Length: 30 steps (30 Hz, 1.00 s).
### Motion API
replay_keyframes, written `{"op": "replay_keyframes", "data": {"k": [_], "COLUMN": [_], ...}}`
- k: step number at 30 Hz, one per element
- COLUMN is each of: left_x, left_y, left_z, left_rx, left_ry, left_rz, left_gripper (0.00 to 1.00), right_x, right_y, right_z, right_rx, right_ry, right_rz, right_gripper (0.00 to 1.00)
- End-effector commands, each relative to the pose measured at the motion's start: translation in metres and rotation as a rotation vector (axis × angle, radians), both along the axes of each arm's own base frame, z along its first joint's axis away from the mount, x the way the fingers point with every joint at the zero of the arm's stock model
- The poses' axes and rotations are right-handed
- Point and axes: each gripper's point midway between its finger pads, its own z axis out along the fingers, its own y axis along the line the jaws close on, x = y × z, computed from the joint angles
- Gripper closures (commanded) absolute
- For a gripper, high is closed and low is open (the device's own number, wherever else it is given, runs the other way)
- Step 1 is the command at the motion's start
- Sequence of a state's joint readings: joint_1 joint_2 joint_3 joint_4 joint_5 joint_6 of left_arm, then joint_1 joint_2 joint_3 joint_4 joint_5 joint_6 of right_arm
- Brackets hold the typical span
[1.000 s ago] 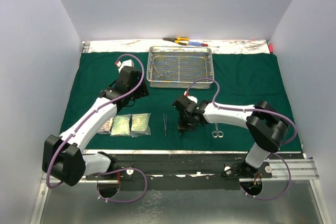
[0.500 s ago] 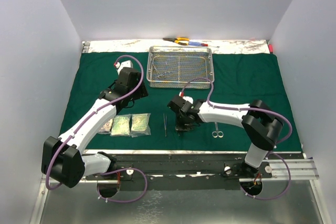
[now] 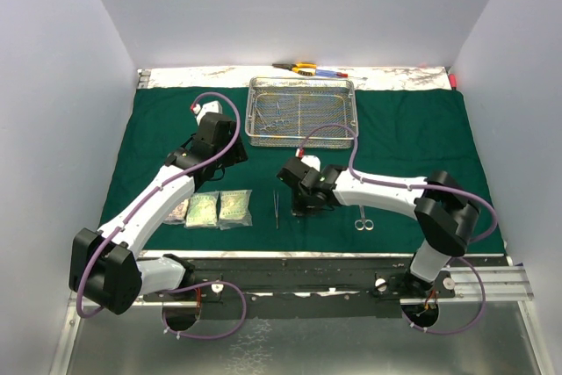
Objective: Open and lay out the surgical kit
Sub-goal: Place the medical item in the surgical kit.
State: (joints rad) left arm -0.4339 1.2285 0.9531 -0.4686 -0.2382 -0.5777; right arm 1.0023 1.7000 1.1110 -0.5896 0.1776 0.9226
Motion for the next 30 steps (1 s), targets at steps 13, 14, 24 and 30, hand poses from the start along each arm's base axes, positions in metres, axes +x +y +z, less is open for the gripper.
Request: {"op": "replay_keyframes", "data": {"k": [13, 14, 24, 30], "left_x": [-0.003, -0.003, 0.004, 0.018], "left_y": [0.011, 0.011, 0.011, 0.004], "left_z": [-0.01, -0.01, -0.002, 0.019], "left_rx": [0.042, 0.044, 0.055, 0.048], "left_ry": [-0.007, -0.008, -0.028, -0.069], "left_rz": [0.023, 0.022, 0.019, -0.002], "left_gripper": [0.28, 0.28, 0.28, 0.27], "right_x": [-0.016, -0.017, -0.01, 0.02], "right_y": [0.001, 0.002, 0.003, -0.003], "right_z": [-0.036, -0.035, -0.005, 0.054], "right_rx": [-0.072, -0.073, -0.1, -0.08], "right_ry": [0.114, 0.123, 0.109, -0.054], "right_rz": [0.041, 0.042, 0.014, -0.057], "right_gripper": [0.85, 0.82, 0.62, 0.55]}}
